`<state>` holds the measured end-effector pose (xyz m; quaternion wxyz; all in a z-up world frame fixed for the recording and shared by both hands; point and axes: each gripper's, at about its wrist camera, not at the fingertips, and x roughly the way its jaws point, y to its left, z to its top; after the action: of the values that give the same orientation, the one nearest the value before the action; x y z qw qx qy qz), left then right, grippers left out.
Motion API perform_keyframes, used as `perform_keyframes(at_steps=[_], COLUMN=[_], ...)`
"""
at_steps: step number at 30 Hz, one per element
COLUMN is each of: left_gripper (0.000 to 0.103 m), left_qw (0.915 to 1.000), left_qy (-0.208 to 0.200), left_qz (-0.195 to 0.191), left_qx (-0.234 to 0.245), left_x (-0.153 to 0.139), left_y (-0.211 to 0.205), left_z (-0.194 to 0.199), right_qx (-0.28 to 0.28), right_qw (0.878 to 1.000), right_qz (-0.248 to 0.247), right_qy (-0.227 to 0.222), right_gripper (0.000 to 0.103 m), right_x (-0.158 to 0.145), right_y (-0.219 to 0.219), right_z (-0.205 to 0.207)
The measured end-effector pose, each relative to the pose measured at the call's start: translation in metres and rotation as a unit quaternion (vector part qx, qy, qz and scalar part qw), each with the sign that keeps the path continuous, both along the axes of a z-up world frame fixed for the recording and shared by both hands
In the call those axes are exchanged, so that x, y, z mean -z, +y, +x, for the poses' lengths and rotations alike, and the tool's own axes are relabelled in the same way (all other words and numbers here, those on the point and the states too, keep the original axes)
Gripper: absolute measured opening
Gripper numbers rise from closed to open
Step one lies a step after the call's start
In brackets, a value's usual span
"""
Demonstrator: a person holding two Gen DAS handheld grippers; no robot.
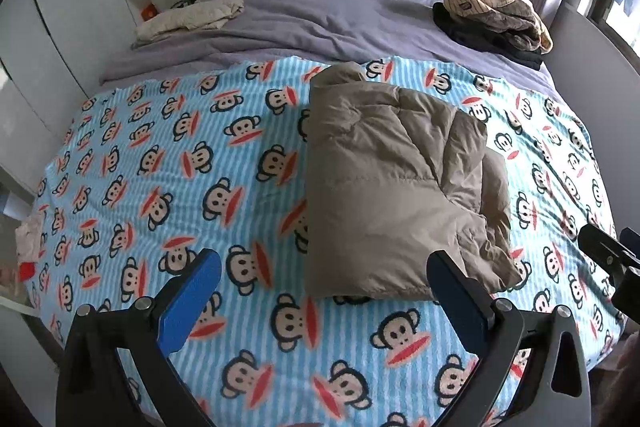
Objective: Fold large clothes
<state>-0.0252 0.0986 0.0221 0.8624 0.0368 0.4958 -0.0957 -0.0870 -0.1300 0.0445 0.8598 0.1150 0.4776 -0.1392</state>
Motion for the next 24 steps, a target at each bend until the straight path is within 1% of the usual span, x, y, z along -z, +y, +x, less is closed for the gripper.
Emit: perform_keyframes(at_steps=[6, 24], left_gripper=[0.103, 0.103], left_qw=[1.0000, 1.0000], left_qy=[-0.001, -0.005], left_qz=[0.008, 0.008], left_qx=[0.000, -0.001], left_x=[-0.0004, -0.0036], left_y=[-0.0004, -0.0021], left_z=[-0.0061, -0.0085], right_qx=[-0.001, 0.003], right_qw=[1.000, 1.000], right_qz=[-0.014, -0.017], right_qy=[-0.001, -0.002], right_gripper=[0.103, 0.103], right_x=[-0.0029, -0.0069], right_y=[0.0035, 0.0027], right_z=[-0.0029, -0.0075])
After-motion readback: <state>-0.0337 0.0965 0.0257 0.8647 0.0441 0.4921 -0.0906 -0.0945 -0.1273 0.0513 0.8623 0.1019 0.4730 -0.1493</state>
